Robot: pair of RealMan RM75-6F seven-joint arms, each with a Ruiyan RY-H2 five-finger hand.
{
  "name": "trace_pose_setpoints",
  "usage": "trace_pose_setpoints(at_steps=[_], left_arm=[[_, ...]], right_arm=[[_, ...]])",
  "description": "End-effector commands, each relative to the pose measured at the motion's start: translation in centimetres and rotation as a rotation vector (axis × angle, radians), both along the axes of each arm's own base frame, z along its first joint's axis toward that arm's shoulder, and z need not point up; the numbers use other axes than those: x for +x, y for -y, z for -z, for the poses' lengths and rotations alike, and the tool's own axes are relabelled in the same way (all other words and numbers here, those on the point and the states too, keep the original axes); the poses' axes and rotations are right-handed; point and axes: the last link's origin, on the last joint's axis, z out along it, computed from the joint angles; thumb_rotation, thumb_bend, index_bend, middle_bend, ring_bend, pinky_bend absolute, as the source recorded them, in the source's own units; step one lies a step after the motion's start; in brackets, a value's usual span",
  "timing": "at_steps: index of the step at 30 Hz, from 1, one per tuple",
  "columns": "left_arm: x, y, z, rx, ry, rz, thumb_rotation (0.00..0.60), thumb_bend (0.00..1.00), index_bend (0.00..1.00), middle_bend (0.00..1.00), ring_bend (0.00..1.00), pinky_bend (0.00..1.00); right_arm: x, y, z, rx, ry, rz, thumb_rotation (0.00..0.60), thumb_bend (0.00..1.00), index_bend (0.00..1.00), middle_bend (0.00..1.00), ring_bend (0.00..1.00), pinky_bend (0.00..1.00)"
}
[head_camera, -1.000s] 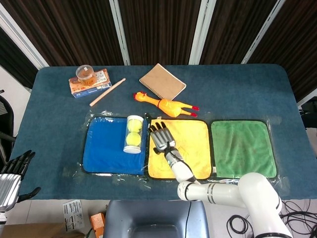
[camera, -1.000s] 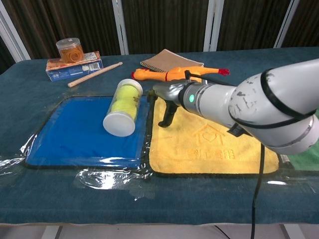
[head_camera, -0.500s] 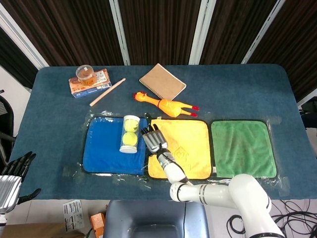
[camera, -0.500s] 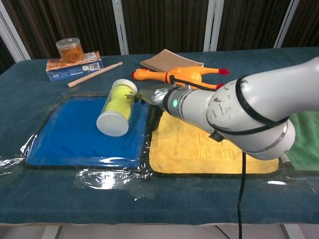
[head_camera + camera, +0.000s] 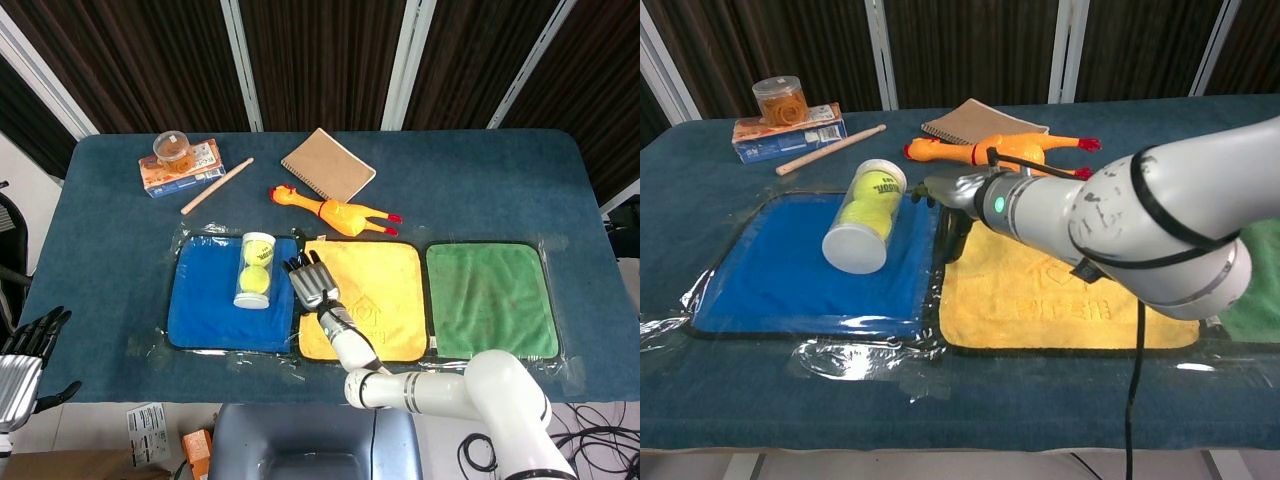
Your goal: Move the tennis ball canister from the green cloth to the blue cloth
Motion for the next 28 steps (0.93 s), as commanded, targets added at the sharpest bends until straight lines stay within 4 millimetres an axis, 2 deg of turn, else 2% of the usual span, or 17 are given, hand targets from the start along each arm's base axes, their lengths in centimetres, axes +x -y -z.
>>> trace_pose_setpoints(at_steps=[1,4,6,7,9,10,12,15,16,18,22,25,28], left_arm=[[0.0,0.0,0.0,0.000,0.000,-0.001,0.600,0.09,0.00,0.07,0.11,0.18],[0.0,-0.1,0.0,0.007,0.000,0.002,0.600,0.09,0.00,0.07,0.10,0.18],[0.1,-0.3,0.0,0.023,-0.002,0.015,0.600,0.09,0.00,0.03,0.06,0.18],[0.0,-0.3,0.0,0.031,-0.003,0.016,0.600,0.09,0.00,0.02,0.04,0.18],[0.0,-0.3,0.2,0.036,-0.005,0.010,0.600,0.08,0.00,0.00,0.01,0.18],[0.0,-0.2,0.3,0.033,-0.003,0.004,0.600,0.06,0.00,0.00,0.00,0.17],[0.0,-0.2,0.4,0.031,-0.004,0.001,0.600,0.04,0.00,0.00,0.00,0.15],[0.1,-0.2,0.5,0.049,-0.016,-0.001,0.600,0.03,0.00,0.00,0.00,0.14],[0.1,-0.2,0.6,0.057,-0.020,-0.005,0.600,0.03,0.00,0.00,0.00,0.14],[0.2,-0.3,0.7,0.062,-0.023,-0.008,0.600,0.03,0.00,0.00,0.00,0.14],[0.3,-0.3,0.7,0.064,-0.023,-0.006,0.600,0.03,0.00,0.00,0.00,0.14],[0.4,-0.6,0.8,0.058,-0.016,-0.010,0.600,0.03,0.00,0.00,0.00,0.14],[0.5,-0.8,0.8,0.055,-0.008,0.004,0.600,0.03,0.00,0.00,0.00,0.14]], right_arm=[[-1.6,-0.3,-2.0,-0.017,-0.012,-0.012,0.599,0.28,0.11,0.13,0.03,0.08],[-3.8,-1.6,-5.2,-0.040,0.009,-0.028,0.599,0.27,0.02,0.12,0.02,0.06],[-6.5,-3.8,-9.1,-0.089,0.028,-0.052,0.600,0.25,0.00,0.08,0.01,0.03],[-8.4,-5.3,-11.5,-0.130,0.031,-0.069,0.600,0.25,0.00,0.07,0.00,0.01],[-11.6,-7.8,-15.0,-0.207,0.028,-0.079,0.600,0.24,0.00,0.05,0.00,0.00],[-13.9,-9.6,-17.2,-0.261,0.019,-0.072,0.600,0.24,0.00,0.04,0.00,0.00],[-17.3,-12.4,-20.2,-0.346,0.005,-0.049,0.600,0.24,0.00,0.01,0.00,0.00],[-22.1,-16.4,-23.6,-0.476,0.002,0.010,0.600,0.24,0.00,0.00,0.00,0.00],[-23.6,-17.8,-24.3,-0.509,0.013,0.025,0.600,0.24,0.00,0.00,0.00,0.00],[-25.0,-19.1,-24.9,-0.535,0.041,0.044,0.600,0.24,0.00,0.00,0.00,0.00],[-25.9,-19.7,-25.2,-0.538,0.027,0.054,0.600,0.24,0.00,0.00,0.00,0.00],[-25.8,-20.5,-27.1,-0.536,0.116,0.024,0.600,0.24,0.00,0.00,0.00,0.00],[-26.1,-20.3,-26.4,-0.476,0.094,0.035,0.600,0.24,0.00,0.00,0.00,0.00]])
